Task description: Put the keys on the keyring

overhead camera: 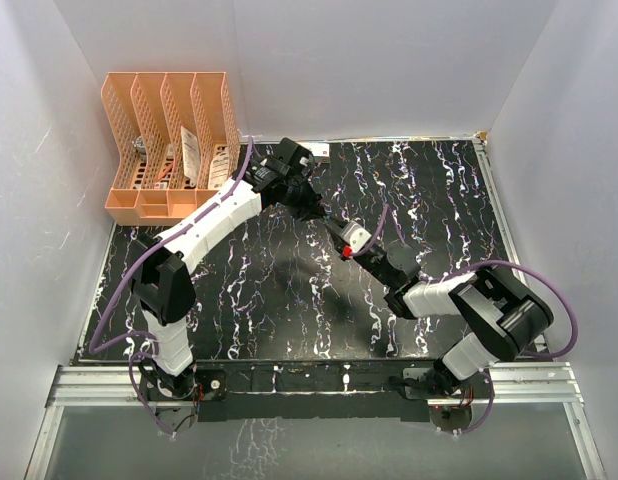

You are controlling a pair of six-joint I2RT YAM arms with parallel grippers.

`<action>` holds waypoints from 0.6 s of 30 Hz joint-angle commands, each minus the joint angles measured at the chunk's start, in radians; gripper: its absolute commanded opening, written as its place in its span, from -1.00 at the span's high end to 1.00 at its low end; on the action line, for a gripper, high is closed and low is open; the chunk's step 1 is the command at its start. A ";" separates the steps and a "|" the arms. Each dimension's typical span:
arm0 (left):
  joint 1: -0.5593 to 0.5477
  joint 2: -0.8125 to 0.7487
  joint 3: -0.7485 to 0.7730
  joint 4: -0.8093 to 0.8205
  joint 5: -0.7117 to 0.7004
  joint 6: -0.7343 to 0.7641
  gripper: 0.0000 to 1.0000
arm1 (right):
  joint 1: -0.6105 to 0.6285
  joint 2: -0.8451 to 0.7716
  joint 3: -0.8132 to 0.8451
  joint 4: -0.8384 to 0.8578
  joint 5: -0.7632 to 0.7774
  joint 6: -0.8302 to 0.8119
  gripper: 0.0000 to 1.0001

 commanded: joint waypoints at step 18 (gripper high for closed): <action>-0.002 -0.096 -0.024 0.023 0.046 -0.016 1.00 | -0.004 0.041 0.056 0.106 0.031 -0.023 0.67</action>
